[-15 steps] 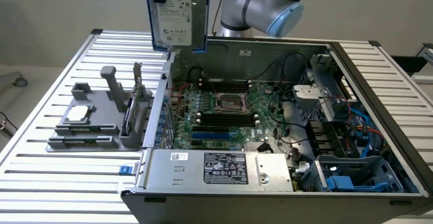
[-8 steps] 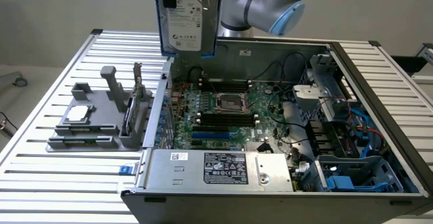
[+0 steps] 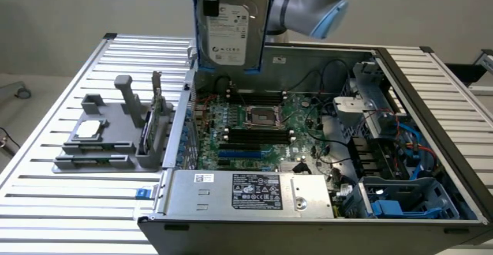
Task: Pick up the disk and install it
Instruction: 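Pick up the disk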
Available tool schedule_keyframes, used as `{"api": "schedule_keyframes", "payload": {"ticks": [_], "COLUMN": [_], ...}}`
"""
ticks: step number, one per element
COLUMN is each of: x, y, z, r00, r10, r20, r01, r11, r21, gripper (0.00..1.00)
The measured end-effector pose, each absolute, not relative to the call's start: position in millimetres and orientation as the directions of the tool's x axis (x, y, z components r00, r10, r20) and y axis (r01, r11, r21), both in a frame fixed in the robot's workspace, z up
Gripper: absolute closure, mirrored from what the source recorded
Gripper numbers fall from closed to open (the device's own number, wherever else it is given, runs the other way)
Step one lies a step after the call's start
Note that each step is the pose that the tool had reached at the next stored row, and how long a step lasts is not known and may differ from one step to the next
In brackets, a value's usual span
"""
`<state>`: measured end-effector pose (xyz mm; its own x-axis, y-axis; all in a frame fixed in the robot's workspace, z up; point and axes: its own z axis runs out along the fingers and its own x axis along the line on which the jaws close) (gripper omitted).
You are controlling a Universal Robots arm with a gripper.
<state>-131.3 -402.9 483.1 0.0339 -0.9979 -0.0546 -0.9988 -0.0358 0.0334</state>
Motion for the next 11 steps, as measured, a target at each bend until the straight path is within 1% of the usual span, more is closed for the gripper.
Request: {"api": "schedule_keyframes", "payload": {"ticks": [11], "x": [-84], "y": [-422], "z": [483], "r00": [0.034], "r10": [-0.998], "r20": [-0.055], "r01": [-0.999], "r11": [-0.036], "r21": [0.033], "gripper": [0.67]}}
